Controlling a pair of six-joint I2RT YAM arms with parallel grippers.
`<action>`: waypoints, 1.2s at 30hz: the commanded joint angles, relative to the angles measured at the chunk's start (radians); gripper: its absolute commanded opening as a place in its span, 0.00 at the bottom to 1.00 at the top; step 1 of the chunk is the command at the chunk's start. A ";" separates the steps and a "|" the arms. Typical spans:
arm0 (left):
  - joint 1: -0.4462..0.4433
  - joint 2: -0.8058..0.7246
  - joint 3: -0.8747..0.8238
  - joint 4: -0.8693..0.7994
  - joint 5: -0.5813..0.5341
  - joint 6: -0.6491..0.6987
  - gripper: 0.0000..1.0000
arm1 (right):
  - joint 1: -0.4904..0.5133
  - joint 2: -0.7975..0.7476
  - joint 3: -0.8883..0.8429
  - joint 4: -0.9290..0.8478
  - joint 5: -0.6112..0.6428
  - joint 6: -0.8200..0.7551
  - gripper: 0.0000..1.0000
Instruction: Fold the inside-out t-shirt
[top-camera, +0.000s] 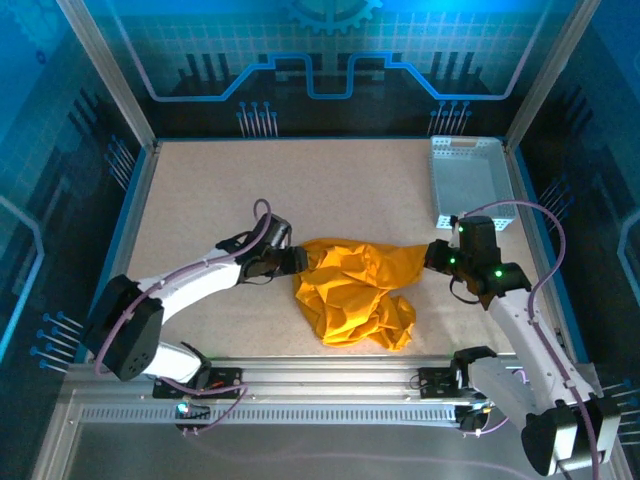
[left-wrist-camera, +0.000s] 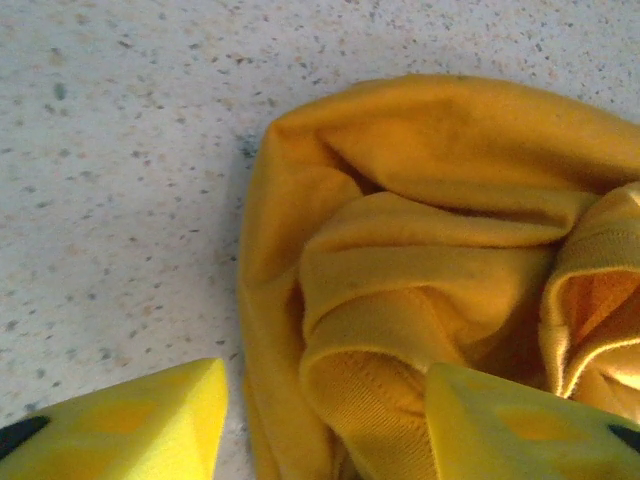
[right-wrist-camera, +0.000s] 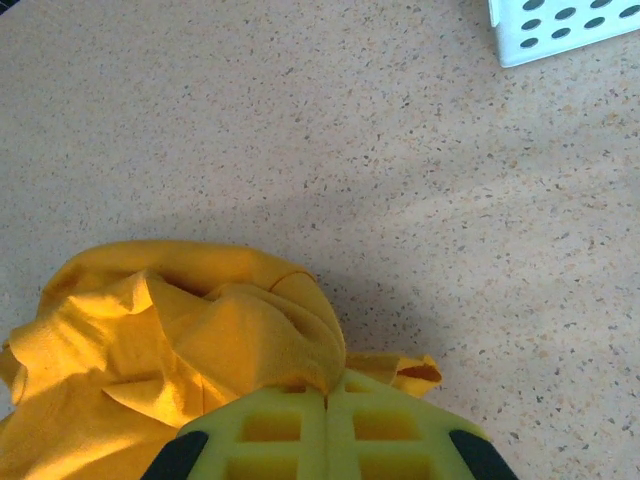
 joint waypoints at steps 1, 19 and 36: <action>0.003 0.035 0.010 0.053 0.039 -0.005 0.48 | -0.016 -0.017 -0.025 0.013 -0.019 0.018 0.00; 0.008 -0.009 0.056 -0.004 0.012 -0.003 0.00 | -0.018 -0.042 0.033 -0.005 -0.064 -0.016 0.00; 0.016 -0.681 0.681 -0.364 -0.325 0.403 0.00 | 0.338 0.038 0.701 -0.006 -0.124 -0.130 0.00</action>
